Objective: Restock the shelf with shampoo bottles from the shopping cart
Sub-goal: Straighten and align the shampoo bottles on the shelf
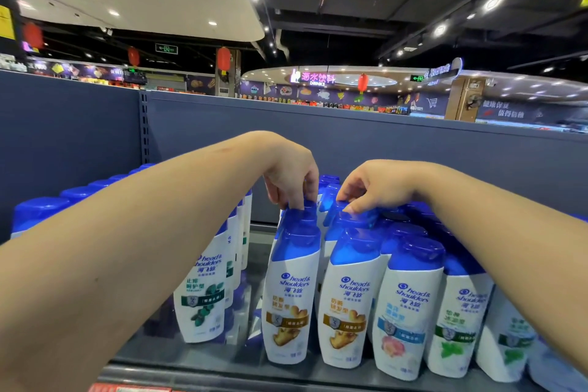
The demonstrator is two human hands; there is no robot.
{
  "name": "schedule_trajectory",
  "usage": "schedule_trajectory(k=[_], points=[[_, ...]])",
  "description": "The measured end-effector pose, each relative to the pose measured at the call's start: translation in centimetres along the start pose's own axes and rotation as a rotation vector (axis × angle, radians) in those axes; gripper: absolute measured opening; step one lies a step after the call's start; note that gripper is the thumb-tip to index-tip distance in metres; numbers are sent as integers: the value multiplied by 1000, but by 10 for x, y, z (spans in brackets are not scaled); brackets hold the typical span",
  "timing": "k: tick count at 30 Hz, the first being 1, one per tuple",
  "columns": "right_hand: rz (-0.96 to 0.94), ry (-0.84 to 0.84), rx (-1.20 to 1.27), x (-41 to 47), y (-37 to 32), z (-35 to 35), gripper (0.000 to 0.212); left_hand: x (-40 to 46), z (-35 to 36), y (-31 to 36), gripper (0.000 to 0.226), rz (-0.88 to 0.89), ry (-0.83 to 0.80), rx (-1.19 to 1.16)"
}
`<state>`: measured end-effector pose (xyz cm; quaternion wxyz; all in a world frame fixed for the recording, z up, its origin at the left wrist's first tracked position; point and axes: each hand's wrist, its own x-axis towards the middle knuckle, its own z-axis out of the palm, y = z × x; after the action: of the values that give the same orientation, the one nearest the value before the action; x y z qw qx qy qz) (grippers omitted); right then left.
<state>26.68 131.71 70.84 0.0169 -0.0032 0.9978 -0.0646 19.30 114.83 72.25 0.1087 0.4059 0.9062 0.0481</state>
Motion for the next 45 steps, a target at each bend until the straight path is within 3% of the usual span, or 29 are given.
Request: schedule_trajectory(k=[18,24,27,31,34,41,45], points=[[27,-29,62,-7,2,-2,32,5,1,-4,16,22,35,-22],[-45,199,94,10,-11,-7,20,7,1,-5,29,46,17,-20],[-102,98,13,29,-26,1,12,7,1,-7,28,72,26,-25],[-106,22,-64,44,-37,4,27,2,1,-18,19,81,86,-94],[-121,-5,-19,47,-36,3,13,-1,1,-25,22,77,80,-110],[-60,-19,-34,45,-27,-2,35,0,2,-27,23,71,86,-137],[-35,-17,33,41,-23,-2,36,0,4,-29,13,81,80,-164]])
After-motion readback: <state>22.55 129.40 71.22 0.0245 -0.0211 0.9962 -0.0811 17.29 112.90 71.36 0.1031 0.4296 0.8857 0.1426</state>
